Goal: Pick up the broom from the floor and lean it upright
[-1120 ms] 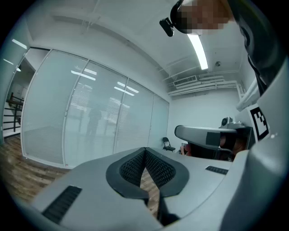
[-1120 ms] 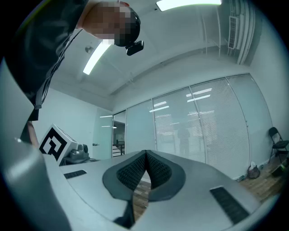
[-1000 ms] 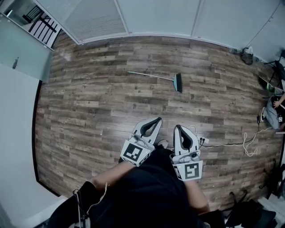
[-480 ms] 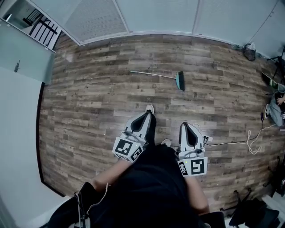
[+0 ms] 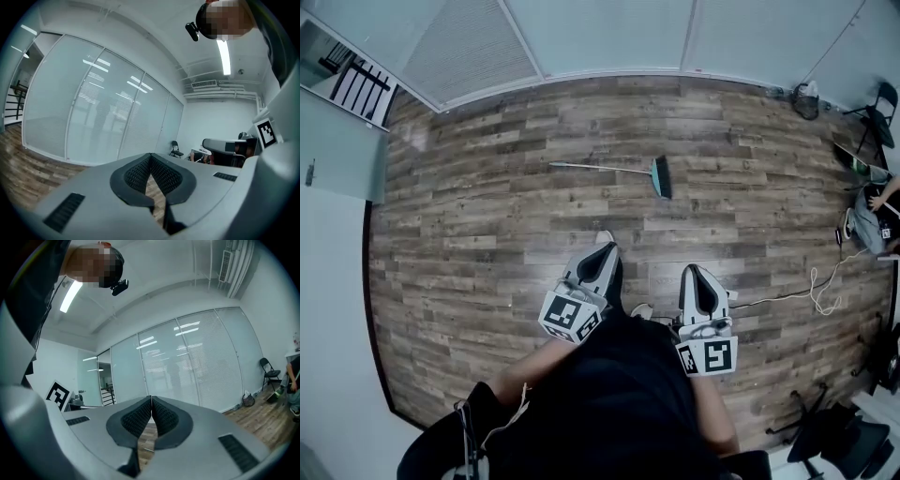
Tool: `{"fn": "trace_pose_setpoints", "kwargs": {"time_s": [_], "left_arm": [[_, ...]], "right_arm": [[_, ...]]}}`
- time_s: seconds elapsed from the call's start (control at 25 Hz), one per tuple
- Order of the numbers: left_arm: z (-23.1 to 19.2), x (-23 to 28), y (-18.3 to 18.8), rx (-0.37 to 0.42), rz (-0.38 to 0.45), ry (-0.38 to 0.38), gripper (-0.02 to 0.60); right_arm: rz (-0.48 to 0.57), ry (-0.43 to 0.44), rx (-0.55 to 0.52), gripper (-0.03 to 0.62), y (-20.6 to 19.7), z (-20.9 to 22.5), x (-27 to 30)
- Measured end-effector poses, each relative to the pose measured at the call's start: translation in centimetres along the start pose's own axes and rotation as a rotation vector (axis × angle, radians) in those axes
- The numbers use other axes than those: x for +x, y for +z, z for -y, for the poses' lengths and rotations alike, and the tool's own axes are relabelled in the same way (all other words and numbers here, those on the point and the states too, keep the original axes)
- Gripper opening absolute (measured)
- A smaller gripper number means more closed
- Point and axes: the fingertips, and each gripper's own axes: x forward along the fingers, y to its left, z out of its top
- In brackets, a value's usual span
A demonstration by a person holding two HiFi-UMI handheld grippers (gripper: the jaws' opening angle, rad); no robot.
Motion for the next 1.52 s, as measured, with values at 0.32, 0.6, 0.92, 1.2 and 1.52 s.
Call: {"fn": "trace_pose_setpoints", "kwargs": {"time_s": [0.32,0.6,0.92,1.2,1.52], "left_arm": [[-6.9,6.4,1.2,0.001,-0.036,-0.039,0.02],[-15.1,8.4,4.0,-0.066,-0.016,0.032,0.02],[-21.3,8.6,3.9,-0.115,-0.039,0.04,0.02],[-22.6,10.4,6.0,-0.16,-0.022,0.018,0.019],[-26.0,10.2,6.7,-0.207,0.024,0.11,0.018]], "right_arm": [[-0.022,-0.006,0.016,0.02,1.4,2.6,9.7],[-0.065,-0.037,-0.014,0.02,2.0,3.0,19.0],[-0.071,-0.014,0.102,0.02,2.0,2.0,26.8],[-0.085,-0.046,0.092,0.02,2.0,2.3,29.3],[-0.129,0.024,0.036,0.019,1.6,1.4,32.6]]}}
